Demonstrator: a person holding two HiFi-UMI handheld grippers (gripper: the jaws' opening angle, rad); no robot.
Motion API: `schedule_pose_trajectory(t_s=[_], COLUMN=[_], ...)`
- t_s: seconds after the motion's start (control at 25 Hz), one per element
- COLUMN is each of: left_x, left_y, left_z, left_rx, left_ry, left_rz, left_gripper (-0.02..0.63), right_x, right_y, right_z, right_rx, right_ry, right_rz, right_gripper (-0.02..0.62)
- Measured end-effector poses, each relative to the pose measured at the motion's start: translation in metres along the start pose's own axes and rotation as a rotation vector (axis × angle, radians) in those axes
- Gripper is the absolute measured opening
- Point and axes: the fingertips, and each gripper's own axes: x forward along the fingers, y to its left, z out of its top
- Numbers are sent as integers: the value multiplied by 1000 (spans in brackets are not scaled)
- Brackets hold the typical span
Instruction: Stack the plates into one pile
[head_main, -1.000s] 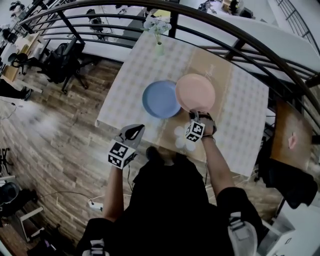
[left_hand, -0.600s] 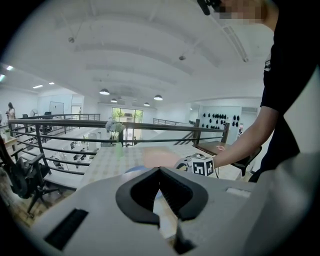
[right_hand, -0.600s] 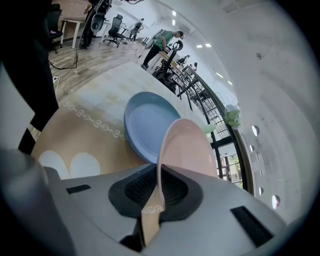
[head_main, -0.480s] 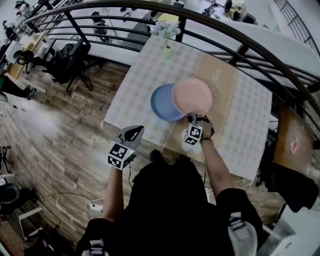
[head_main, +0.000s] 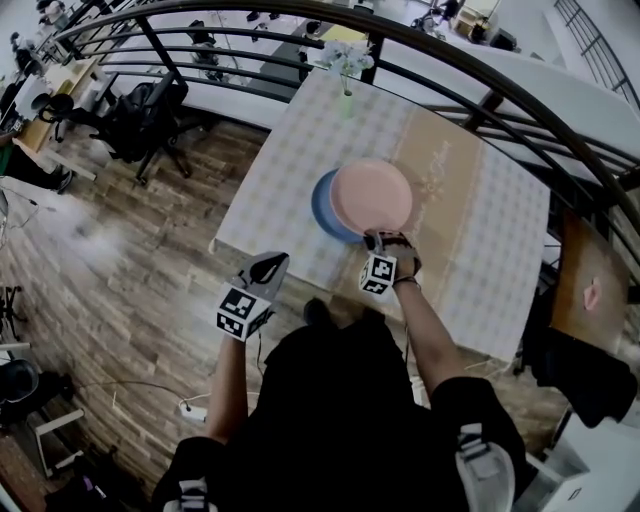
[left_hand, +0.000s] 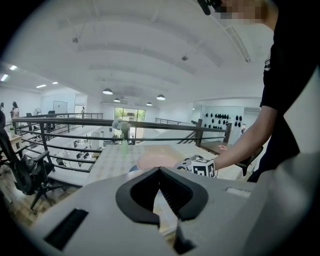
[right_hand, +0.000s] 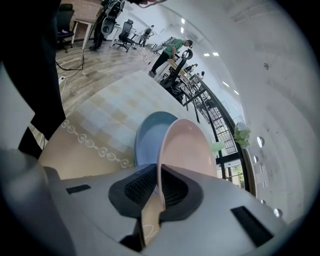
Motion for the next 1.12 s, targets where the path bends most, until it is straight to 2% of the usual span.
schedule_pose_trajectory(t_s=[0.48,1.12], left_x=[-21,-30], left_y=[20,18], left_z=[-12,-23], left_rx=[-7,-16], left_ry=[9,12], left_rz=[25,34], left_gripper=[1,0], right_x=[14,18], right_y=[14,28], right_z=[39,45], right_rx=[-26,-39], right_ry=[-36,-31], right_rz=[29,64], right_gripper=[21,54])
